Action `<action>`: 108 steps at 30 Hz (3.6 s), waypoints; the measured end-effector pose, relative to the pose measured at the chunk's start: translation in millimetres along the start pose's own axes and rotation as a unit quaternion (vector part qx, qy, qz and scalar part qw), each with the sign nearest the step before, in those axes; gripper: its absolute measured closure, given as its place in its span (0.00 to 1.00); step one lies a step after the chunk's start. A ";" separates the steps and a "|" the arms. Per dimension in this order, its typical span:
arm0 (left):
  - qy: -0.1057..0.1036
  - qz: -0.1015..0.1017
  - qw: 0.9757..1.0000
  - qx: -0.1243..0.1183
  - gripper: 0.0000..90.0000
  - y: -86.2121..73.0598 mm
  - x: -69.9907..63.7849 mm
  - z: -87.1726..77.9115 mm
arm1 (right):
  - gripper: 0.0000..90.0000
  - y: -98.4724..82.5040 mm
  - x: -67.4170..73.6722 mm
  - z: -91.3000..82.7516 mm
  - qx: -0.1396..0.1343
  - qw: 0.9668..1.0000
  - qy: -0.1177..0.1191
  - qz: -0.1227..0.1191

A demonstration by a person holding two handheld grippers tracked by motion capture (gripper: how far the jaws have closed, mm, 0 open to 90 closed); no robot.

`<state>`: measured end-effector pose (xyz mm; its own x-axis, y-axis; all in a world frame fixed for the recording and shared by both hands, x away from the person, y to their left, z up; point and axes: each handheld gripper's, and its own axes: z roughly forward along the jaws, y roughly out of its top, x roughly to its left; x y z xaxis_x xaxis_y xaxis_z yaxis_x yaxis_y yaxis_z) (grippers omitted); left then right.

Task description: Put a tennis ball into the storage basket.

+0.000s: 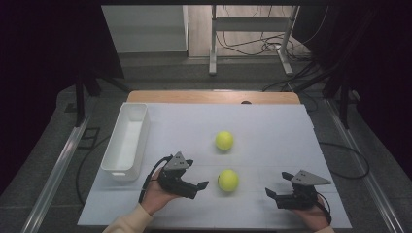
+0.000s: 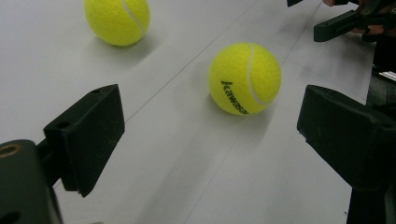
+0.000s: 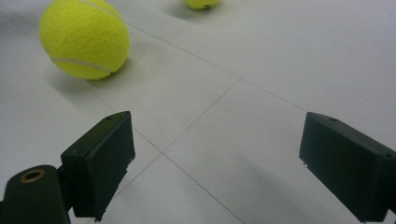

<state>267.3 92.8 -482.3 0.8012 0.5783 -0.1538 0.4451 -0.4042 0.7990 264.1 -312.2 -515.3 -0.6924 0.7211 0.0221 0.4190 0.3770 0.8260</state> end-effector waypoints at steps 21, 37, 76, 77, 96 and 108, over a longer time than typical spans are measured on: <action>-0.022 0.005 1.000 0.014 0.09 11.2 -5.2 23.5 | 0.12 -0.1 0.1 0.2 0.000 1.000 0.000 0.000; -0.036 0.006 0.999 0.030 0.09 17.4 -6.4 44.9 | 0.12 0.0 0.2 0.4 0.000 1.000 0.000 0.000; -0.059 0.016 0.995 0.077 0.09 26.1 -18.0 98.2 | 0.12 -0.4 0.1 0.9 0.001 1.000 0.000 -0.001; -0.059 0.016 0.995 0.081 0.09 26.2 -18.2 99.7 | 0.12 -0.4 0.0 1.0 0.001 1.000 0.000 -0.001; -0.061 0.026 0.994 0.092 0.29 26.3 -18.7 100.2 | 0.12 -0.4 -0.1 0.4 0.000 1.000 0.000 0.000; -0.058 0.027 0.996 0.068 0.29 29.5 -14.6 79.9 | 0.12 0.0 -0.5 -0.6 -0.004 1.000 -0.003 -0.001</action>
<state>300.7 15.8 -502.9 0.8625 0.4705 -0.1862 0.4446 -0.5290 0.7228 264.1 -312.9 -515.0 -0.6900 0.7236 0.0174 0.4126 0.3734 0.8309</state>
